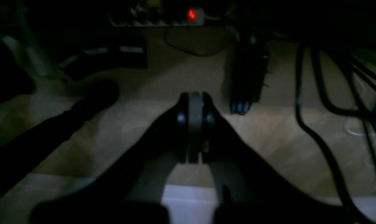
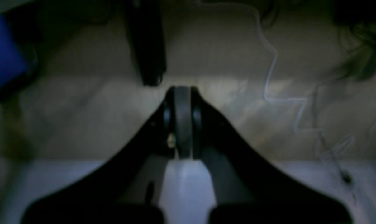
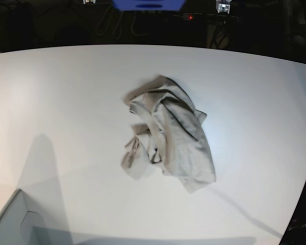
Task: Layout the t-shirt on the table in an organized manner, then fold the t-shirt properly
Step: 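Move both grippers out from the rest pose toward the grey t-shirt, then grasp the crumpled grey t-shirt edges with both grippers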
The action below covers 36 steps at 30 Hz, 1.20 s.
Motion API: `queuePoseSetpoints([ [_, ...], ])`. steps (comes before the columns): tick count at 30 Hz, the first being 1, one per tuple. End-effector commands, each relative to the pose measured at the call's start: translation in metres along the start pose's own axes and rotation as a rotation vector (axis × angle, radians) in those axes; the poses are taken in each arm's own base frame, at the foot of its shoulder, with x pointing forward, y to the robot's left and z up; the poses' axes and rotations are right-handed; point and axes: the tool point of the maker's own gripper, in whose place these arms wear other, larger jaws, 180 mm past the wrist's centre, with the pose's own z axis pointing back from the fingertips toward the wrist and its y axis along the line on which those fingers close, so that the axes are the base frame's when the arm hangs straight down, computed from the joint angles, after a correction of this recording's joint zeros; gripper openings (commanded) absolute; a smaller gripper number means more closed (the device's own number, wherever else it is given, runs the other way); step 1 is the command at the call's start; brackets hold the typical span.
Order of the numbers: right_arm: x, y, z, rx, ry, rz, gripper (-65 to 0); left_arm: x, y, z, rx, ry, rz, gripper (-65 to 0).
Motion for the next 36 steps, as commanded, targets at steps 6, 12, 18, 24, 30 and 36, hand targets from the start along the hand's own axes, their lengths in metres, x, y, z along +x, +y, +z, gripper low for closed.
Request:
queuePoseSetpoints([
  [6, 0.056, -0.011, 0.073, -0.015, -0.186, 0.020, -65.0, 0.065, 0.000, 0.061, -0.070, -0.158, 0.010, -65.0],
  [12, 0.123, -0.016, 0.139, -0.021, -0.367, 0.059, -65.0, 0.155, -0.001, 0.130, -0.136, -0.397, 0.051, -65.0],
  [18, 0.163, -0.011, 0.158, -0.016, -0.454, 0.062, -65.0, 0.227, 0.020, 0.162, -0.117, -0.615, 0.191, -65.0],
  [24, 0.202, -0.001, 0.159, 0.007, -0.533, 0.067, -65.0, 0.284, 0.023, 0.141, -0.127, -0.655, 0.238, -65.0],
  [30, 0.212, -0.004, 0.161, 0.001, -0.558, 0.079, -64.8, 0.326, 0.008, 0.107, -0.187, -0.551, 0.295, -60.4],
  [36, 0.211, 0.006, 0.161, 0.059, -0.555, 0.165, -42.3, 0.352, -0.008, 0.086, -0.233, -0.525, 0.352, -41.8],
])
